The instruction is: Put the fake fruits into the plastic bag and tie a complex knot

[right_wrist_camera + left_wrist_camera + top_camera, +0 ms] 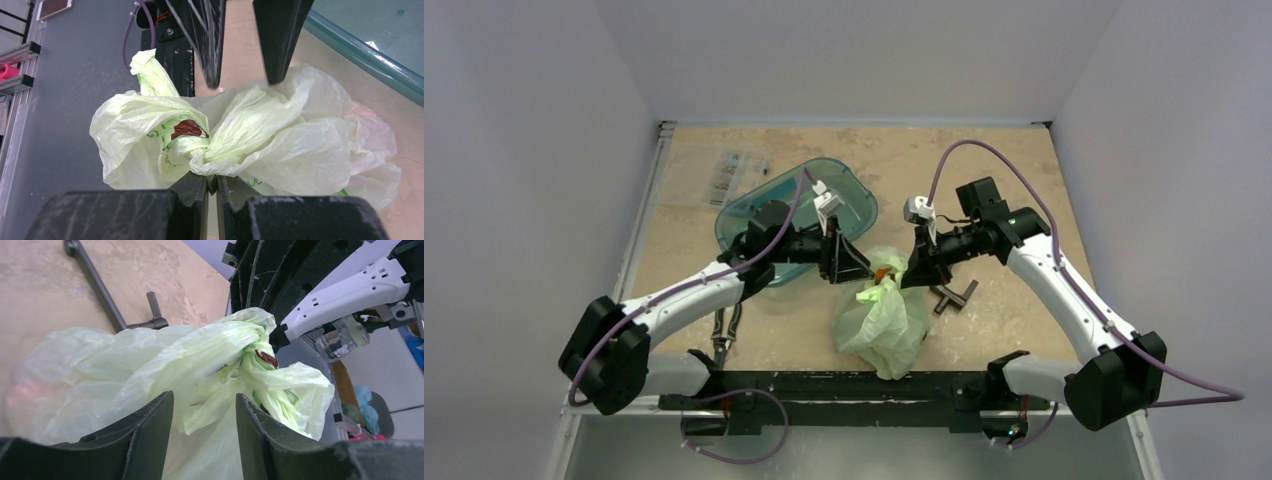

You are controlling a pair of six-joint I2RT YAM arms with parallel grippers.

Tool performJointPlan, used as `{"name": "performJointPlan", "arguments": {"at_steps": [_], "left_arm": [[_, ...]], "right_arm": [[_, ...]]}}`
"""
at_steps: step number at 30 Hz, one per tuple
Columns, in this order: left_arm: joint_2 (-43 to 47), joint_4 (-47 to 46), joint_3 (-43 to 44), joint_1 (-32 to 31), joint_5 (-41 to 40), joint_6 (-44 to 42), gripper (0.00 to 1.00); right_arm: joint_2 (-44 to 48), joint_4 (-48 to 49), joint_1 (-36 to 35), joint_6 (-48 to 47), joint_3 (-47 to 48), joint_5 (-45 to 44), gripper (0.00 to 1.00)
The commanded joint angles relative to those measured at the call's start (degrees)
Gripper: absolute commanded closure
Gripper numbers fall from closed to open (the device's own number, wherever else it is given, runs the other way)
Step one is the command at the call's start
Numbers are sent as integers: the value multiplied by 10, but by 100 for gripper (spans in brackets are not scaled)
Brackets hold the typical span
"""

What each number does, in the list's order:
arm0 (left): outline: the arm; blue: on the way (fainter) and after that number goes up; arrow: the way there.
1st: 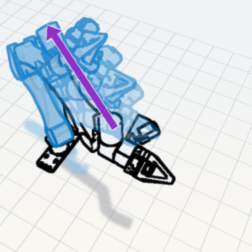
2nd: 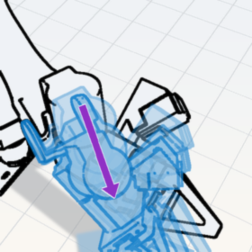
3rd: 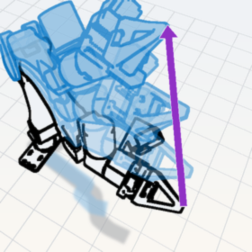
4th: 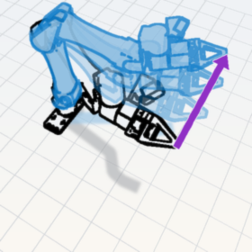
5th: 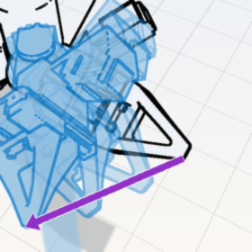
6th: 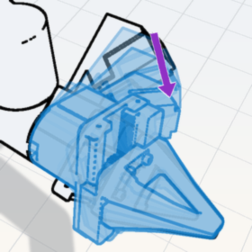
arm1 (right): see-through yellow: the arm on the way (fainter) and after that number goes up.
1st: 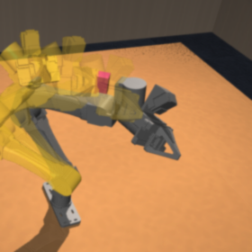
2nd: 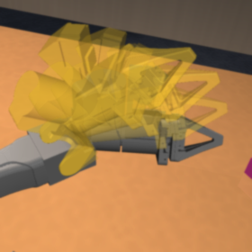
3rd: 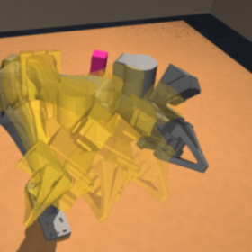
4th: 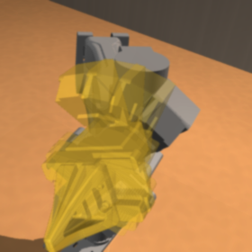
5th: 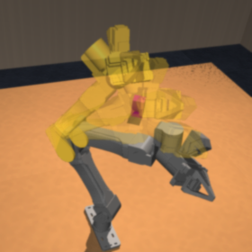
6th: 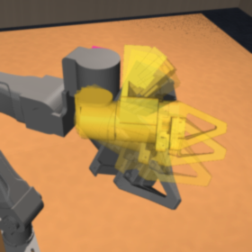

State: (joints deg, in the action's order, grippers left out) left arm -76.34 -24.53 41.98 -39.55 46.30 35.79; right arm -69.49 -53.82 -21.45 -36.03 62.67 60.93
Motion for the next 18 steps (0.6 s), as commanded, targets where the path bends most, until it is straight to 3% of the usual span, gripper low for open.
{"name": "performJointPlan", "arguments": {"at_steps": [1,4,6,11,18], "left_arm": [[89,191,23,46,25,-199,48],[155,372,48,55,25,-404,35],[180,461,65,46,8,-494,34],[181,512,118,-34,-99,-537,34],[102,529,225,-116,-200,-561,34]], "right_arm": [[9,9,-2,5,14,-6,100],[17,35,-1,43,5,-14,100],[21,53,-1,68,0,-23,100],[28,80,-3,105,-12,-30,100],[27,88,-11,115,-12,-43,100]]}}
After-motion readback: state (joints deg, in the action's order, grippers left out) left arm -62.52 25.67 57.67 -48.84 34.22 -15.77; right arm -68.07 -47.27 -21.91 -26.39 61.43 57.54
